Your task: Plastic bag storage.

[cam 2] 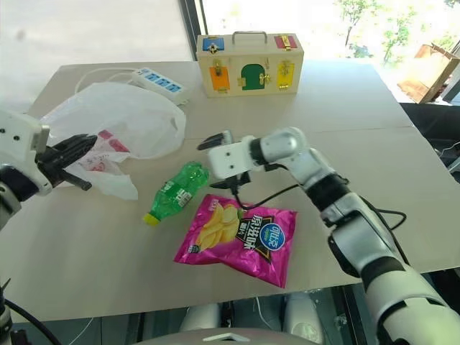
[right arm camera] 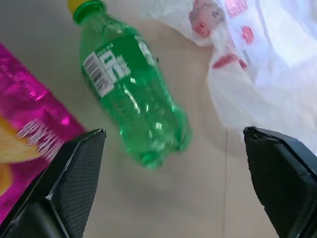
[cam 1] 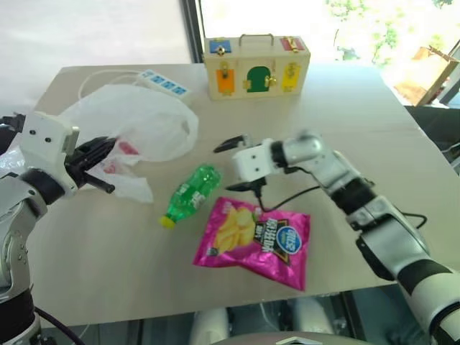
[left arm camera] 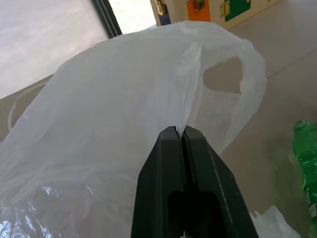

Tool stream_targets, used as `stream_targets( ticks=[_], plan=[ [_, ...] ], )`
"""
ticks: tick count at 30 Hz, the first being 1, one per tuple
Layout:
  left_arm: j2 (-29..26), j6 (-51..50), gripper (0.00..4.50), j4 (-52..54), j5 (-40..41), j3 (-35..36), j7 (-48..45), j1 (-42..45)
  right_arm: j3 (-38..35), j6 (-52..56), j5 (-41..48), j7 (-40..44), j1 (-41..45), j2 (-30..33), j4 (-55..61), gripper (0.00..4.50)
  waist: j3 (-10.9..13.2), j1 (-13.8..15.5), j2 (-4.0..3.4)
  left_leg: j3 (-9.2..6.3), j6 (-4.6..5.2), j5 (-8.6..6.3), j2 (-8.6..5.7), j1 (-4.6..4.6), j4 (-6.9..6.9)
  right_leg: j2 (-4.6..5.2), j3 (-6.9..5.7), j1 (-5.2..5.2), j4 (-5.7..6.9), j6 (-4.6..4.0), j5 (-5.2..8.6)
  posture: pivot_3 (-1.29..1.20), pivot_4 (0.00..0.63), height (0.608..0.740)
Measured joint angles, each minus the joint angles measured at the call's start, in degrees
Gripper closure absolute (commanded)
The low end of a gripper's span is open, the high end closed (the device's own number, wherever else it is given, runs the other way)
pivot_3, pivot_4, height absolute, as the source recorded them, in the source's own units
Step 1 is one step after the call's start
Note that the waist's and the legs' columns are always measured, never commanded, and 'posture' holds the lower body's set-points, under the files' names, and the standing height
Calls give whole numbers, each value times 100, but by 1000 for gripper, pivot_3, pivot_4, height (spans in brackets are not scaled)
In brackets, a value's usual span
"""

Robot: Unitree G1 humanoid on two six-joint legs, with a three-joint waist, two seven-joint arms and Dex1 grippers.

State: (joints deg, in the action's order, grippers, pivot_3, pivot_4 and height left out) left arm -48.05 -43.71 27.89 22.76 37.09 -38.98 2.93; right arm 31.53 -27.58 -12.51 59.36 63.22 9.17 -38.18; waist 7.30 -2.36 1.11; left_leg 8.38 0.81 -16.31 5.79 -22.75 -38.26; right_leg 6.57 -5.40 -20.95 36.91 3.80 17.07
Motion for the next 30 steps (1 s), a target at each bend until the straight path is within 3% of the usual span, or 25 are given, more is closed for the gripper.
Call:
stream_targets(
  ticks=[8, 13, 20, 24, 28, 30],
  plan=[
    [338, -151, 4433, 394, 104, 184, 390, -340, 606, -1025, -1293, -1105, 934, -830, -1830, 0, 10, -15, -15, -3, -5, 3, 4, 2, -4, -2, -2, -1, 1, -1, 0, 0, 150, 740],
    [450, -190, 4433, 553, 168, 183, 575, -387, 902, -1275, -1784, -1397, 1126, -1156, -2359, 0, 9, -6, -14, -4, -8, 4, 11, 2, -3, -9, -2, 0, 4, -2, 0, 0, 150, 740],
    [535, -217, 4433, 738, 186, 256, 872, -534, 1221, -629, -2538, -2311, 1598, -1856, -3205, 0, 8, -15, -13, -2, -15, 6, 25, 3, 0, -23, 0, -1, 9, -4, 1, 0, 150, 740],
    [598, -227, 4433, 834, 221, 293, 954, -681, 1313, -493, -2654, -2547, 1601, -1884, -3267, 0, 7, -9, -12, -7, -32, 17, 28, 14, -2, -24, 2, -1, 15, -6, 0, 0, 150, 740],
    [663, -234, 4500, 947, 230, 337, 1056, -768, 1374, -381, -2765, -2725, 1603, -1891, -3294, 1663, -2, 17, -1, -16, -43, 25, 31, 23, -7, -26, 2, 0, 42, -12, -1, 0, 150, 740],
    [666, -239, 4500, 964, 231, 339, 1076, -775, 1373, -382, -2778, -2747, 1602, -1892, -3297, 1857, -6, 15, 5, -16, -44, 25, 32, 24, -7, -26, 3, -1, 49, -13, -2, 0, 150, 740]
  ],
)
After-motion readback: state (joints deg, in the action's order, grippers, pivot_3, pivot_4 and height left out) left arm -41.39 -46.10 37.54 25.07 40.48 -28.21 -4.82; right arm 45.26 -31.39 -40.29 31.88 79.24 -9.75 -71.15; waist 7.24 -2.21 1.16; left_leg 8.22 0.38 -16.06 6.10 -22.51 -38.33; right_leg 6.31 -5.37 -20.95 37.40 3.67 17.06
